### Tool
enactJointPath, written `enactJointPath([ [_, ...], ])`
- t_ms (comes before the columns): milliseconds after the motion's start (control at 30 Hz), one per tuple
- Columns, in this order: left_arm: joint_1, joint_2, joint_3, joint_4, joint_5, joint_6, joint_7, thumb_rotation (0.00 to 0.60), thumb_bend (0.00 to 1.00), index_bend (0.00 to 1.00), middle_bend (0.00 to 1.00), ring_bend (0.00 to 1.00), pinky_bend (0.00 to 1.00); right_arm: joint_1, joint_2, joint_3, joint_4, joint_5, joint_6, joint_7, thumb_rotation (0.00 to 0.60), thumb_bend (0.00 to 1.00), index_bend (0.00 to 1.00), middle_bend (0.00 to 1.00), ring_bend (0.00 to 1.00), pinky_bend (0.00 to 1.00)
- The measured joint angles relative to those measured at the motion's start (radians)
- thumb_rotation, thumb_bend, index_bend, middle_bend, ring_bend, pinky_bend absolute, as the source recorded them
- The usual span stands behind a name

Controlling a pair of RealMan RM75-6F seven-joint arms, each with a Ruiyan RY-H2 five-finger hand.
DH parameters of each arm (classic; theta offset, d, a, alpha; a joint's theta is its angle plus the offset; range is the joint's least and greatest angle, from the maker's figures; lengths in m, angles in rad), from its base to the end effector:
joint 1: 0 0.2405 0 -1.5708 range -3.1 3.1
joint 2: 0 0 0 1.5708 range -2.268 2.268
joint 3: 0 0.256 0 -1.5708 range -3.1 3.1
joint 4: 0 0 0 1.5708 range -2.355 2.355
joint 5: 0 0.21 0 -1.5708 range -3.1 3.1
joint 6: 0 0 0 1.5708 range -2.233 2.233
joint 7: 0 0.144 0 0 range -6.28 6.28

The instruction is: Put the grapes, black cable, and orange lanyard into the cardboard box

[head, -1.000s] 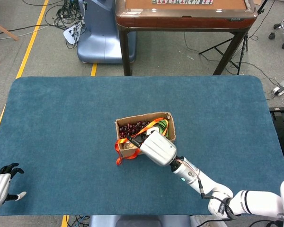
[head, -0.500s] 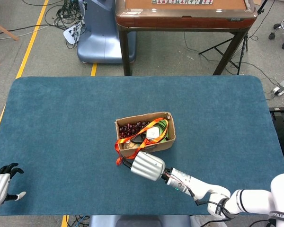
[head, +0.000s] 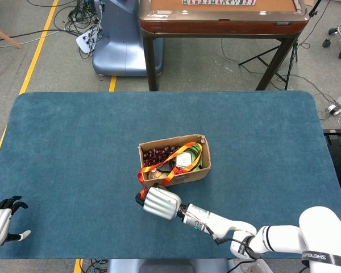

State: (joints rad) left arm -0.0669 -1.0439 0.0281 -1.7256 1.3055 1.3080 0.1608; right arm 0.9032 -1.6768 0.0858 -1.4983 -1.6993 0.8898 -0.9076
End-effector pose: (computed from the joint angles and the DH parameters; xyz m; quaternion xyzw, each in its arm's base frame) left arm -0.3378 0.1500 0.1488 -0.6030 -0.4719 -0.2355 0.5986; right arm -0.0361 -0.2660 -0.0760 0.8691 0.1536 0.3579 0.3049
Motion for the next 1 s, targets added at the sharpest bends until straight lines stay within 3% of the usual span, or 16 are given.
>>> enactJointPath([
  [433,0.001,-0.001,0.0,-0.003,-0.003,0.001,0.009,0.6,0.01,0.34,0.17,0.16,0.36,0.031,-0.067,0.021,0.071,0.043,-0.041,-0.03,0.6,0.17,0.34,0.96,0.95,1.0],
  [1000,0.003,-0.001,0.001,-0.006,-0.001,0.006,0.01,0.6,0.01,0.34,0.17,0.16,0.36,0.057,-0.138,0.019,0.156,0.076,-0.062,-0.041,0.6,0.22,0.39,0.96,0.95,1.0],
])
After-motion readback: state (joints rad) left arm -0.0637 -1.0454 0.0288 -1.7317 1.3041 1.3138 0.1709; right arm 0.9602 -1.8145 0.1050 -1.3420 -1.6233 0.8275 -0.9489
